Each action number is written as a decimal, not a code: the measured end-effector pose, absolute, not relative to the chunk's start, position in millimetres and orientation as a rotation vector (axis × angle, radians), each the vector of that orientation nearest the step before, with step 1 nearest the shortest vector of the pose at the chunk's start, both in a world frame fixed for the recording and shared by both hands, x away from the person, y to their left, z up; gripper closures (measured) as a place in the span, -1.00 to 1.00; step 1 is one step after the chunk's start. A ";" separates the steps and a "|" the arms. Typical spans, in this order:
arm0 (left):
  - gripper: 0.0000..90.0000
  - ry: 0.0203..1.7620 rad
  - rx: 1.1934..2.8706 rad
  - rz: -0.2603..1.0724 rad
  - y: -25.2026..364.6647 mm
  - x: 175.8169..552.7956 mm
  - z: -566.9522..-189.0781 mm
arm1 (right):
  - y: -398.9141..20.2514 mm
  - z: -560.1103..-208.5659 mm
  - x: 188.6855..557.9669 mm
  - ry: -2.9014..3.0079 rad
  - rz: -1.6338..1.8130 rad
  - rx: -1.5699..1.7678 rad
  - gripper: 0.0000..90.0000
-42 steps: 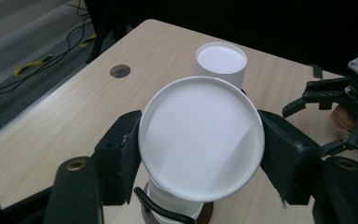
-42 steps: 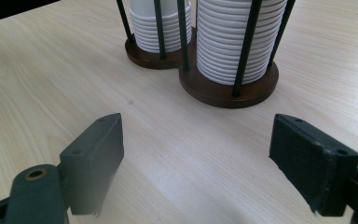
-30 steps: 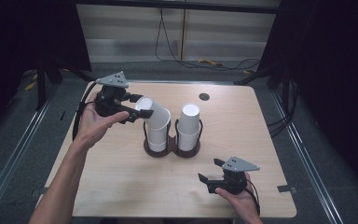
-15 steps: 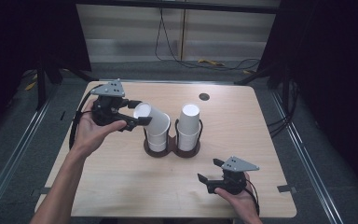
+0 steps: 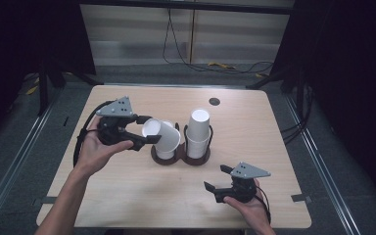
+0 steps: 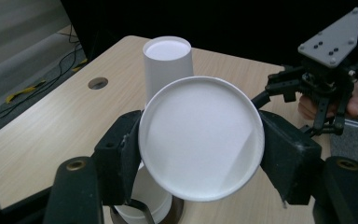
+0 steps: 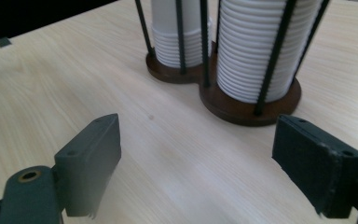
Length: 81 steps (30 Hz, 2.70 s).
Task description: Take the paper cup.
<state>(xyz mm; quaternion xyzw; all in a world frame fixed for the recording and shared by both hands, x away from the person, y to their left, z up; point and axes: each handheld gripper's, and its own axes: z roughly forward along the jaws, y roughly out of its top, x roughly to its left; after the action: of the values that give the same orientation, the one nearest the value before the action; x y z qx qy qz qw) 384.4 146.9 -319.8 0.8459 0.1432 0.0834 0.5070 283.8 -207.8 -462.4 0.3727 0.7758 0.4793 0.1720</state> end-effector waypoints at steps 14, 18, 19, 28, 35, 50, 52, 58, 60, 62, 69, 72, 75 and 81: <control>-0.23 0.343 2.056 0.103 136.1 380.9 -348.3 | -176.9 -444.3 295.6 2.240 1.436 0.906 -0.69; -0.23 0.326 2.060 0.089 132.7 378.9 -355.1 | -169.3 -442.2 297.8 2.251 1.455 0.877 -0.69; -0.23 0.319 2.065 0.094 131.9 378.3 -356.9 | -167.2 -441.9 298.2 2.254 1.463 0.875 -0.69; -0.23 0.312 2.075 0.064 125.4 373.5 -378.7 | -154.7 -436.9 305.3 2.263 1.480 0.822 -0.69; -0.22 0.328 2.058 0.015 125.9 371.0 -390.6 | -150.9 -441.0 306.3 2.255 1.524 0.808 -0.69; -0.22 0.296 2.034 -0.044 115.1 358.0 -396.5 | -144.2 -447.5 303.6 2.277 1.582 0.730 -0.70; -0.22 0.293 2.033 -0.051 113.2 356.8 -397.4 | -143.2 -449.0 303.8 2.284 1.576 0.726 -0.70; -0.22 0.278 2.026 -0.057 110.2 354.5 -394.2 | -140.0 -452.0 304.4 2.299 1.587 0.695 -0.70; -0.22 0.272 2.025 -0.060 110.0 353.3 -392.3 | -138.9 -453.2 304.0 2.304 1.591 0.690 -0.70; -0.22 0.269 2.015 -0.073 110.0 353.2 -391.4 | -138.7 -453.7 304.3 2.303 1.592 0.687 -0.70; -0.22 0.262 2.007 -0.074 110.2 351.7 -389.0 | -135.9 -456.2 304.5 2.310 1.585 0.663 -0.63; -0.22 0.269 2.001 -0.086 111.9 353.7 -389.5 | -136.0 -455.4 303.7 2.309 1.580 0.656 -0.60; -0.22 0.274 2.007 -0.100 113.2 355.2 -390.9 | -136.4 -455.0 303.5 2.313 1.568 0.651 -0.58; -0.23 0.277 2.006 -0.110 113.7 357.1 -394.6 | -137.0 -455.1 303.9 2.328 1.538 0.647 -0.55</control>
<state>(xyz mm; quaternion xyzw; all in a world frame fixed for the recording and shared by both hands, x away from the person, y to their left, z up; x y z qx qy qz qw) 357.1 113.7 -394.6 0.8396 0.1158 -0.0460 0.5287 303.9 -137.0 -455.1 0.2236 0.8050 0.5318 0.1381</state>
